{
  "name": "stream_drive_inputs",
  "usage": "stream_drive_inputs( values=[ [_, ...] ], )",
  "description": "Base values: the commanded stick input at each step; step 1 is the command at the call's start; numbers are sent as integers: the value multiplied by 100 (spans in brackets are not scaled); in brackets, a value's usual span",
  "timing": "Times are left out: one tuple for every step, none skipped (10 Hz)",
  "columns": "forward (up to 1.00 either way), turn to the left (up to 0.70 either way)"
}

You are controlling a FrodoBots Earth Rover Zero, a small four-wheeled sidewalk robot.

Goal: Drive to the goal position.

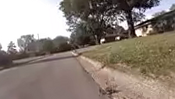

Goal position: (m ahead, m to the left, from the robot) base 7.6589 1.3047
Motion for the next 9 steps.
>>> stream_drive_inputs(
  values=[
    [85,34],
    [85,34],
    [85,34],
    [85,33],
    [85,25],
    [85,10],
    [85,0],
    [85,0],
    [85,0]
  ],
)
